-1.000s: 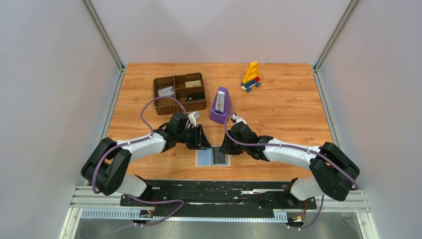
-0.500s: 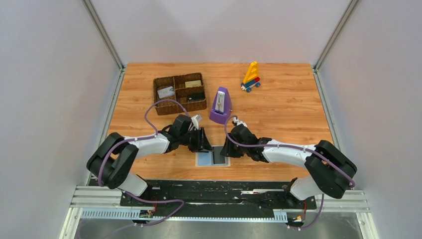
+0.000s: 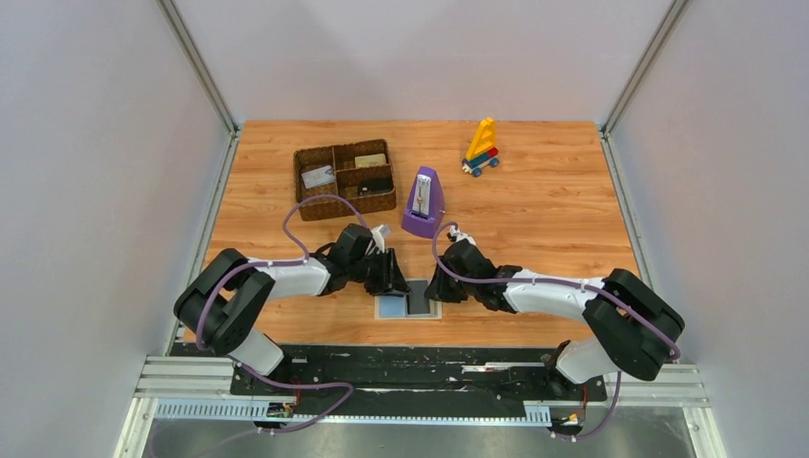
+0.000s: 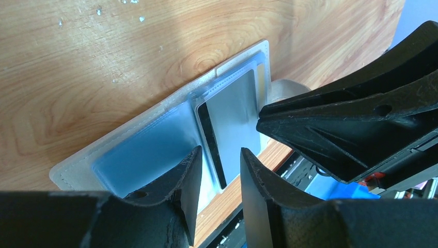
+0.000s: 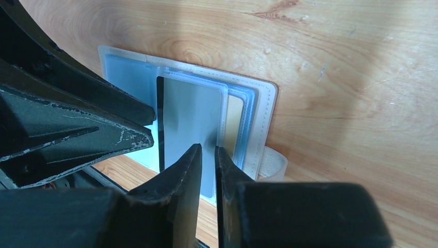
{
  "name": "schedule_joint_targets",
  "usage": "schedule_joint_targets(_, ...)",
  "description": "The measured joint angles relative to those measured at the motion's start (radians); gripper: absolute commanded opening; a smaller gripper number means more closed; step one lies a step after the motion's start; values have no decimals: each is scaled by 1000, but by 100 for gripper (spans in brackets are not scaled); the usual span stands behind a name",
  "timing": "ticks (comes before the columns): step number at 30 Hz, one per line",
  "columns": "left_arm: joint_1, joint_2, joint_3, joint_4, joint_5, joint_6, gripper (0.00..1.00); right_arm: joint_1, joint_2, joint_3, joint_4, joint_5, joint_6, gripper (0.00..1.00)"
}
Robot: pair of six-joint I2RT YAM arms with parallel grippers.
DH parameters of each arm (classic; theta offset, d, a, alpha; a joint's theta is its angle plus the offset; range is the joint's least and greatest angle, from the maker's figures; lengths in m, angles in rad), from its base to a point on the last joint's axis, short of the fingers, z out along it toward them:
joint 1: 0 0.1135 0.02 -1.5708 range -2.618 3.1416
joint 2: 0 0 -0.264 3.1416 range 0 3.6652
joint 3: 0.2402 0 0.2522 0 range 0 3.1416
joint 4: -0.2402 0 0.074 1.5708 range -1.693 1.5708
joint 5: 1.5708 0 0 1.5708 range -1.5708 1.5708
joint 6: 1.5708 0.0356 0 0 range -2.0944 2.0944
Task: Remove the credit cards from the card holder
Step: Remove the credit card from the card holder.
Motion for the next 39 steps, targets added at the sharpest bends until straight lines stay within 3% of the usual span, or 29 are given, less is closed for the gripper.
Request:
schedule_joint_targets(9, -16, 15, -6, 29, -16, -16, 35, -3, 0, -8, 14, -6, 11, 13)
schedule_joint_targets(20, -16, 19, -16, 41, -37, -29, 0, -10, 0, -12, 15, -13, 16, 12)
schedule_joint_targets(39, -22, -18, 31, -111, -74, 72, 0, -40, 0, -14, 12, -31, 22, 11)
